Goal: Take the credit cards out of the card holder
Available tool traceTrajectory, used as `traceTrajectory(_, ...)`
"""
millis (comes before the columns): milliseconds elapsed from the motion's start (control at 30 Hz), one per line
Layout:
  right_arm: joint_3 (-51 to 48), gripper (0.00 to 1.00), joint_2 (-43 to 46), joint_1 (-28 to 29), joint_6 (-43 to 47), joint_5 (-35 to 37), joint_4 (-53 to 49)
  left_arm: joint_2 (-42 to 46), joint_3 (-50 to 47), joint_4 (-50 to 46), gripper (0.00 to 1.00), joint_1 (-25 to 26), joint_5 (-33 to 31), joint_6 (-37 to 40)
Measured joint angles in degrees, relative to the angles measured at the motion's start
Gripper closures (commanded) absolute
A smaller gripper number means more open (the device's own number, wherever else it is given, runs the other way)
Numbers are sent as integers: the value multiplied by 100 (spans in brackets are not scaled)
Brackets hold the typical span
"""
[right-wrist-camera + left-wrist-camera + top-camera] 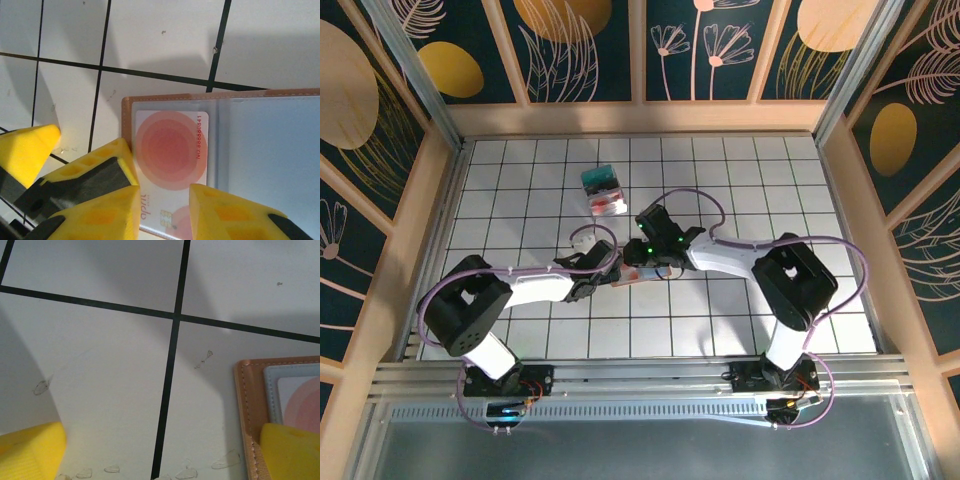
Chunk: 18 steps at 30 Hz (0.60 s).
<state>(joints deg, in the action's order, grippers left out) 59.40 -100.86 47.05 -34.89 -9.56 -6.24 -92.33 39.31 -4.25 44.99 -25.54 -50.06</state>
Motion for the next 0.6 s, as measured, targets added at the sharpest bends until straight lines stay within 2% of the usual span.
traceTrajectory(600,133,69,-507,0,-2,-33,-111,0,-44,63,1,0,-39,0)
